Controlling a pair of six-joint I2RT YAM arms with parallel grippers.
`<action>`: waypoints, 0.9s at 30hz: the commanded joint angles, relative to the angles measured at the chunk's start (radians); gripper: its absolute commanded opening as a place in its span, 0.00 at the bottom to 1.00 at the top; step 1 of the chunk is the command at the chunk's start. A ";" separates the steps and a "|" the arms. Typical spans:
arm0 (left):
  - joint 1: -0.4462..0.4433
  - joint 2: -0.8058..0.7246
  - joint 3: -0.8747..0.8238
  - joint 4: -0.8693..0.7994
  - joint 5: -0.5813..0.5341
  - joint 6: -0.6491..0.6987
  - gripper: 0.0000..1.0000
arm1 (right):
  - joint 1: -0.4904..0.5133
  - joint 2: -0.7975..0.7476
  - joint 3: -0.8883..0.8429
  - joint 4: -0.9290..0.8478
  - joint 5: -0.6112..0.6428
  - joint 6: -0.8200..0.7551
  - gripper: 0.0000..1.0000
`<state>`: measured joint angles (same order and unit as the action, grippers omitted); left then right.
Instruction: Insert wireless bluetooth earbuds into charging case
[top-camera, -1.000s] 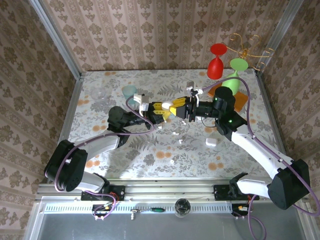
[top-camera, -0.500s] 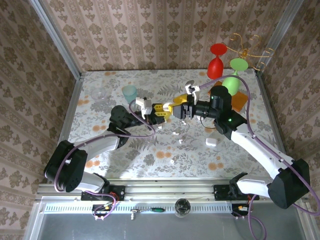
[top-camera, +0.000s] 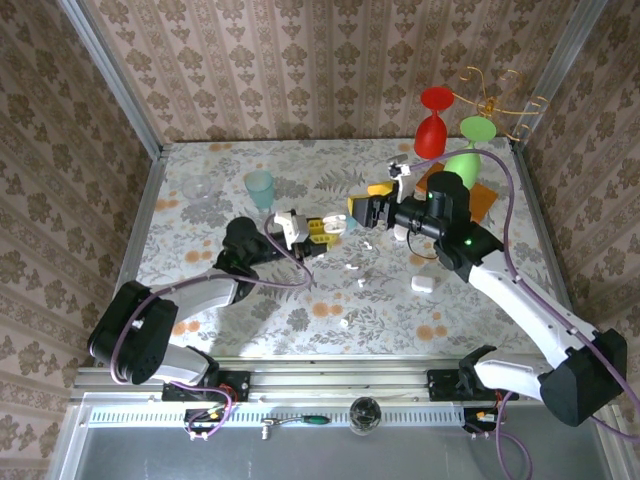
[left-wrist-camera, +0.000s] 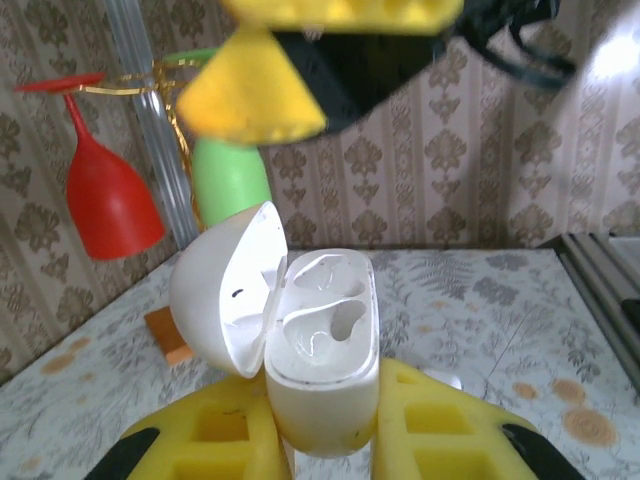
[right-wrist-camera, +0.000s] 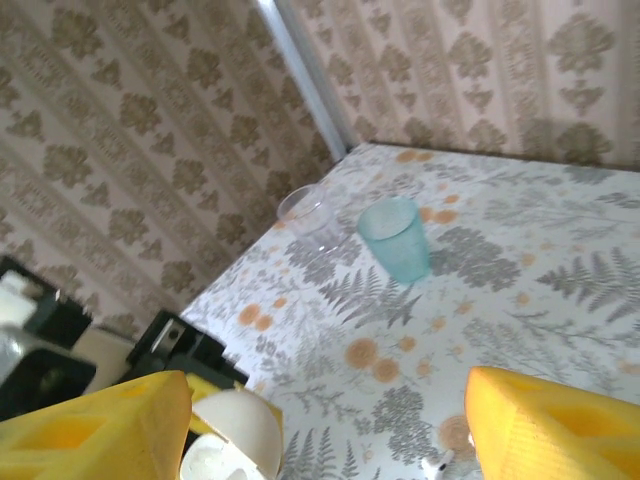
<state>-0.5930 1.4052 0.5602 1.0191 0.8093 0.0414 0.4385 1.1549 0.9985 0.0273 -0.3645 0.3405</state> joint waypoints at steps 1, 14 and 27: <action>0.026 -0.027 -0.050 0.002 -0.026 0.057 0.00 | -0.013 -0.029 -0.030 -0.092 0.177 0.059 0.74; 0.096 -0.036 -0.191 0.116 -0.051 -0.012 0.00 | -0.003 0.229 -0.067 -0.353 0.342 0.169 0.61; 0.081 -0.083 -0.192 -0.043 -0.035 0.071 0.00 | -0.007 0.621 0.125 -0.321 0.317 0.158 0.55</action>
<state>-0.5049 1.3449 0.3752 1.0119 0.7620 0.0719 0.4309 1.7264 1.0565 -0.2955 -0.0570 0.5243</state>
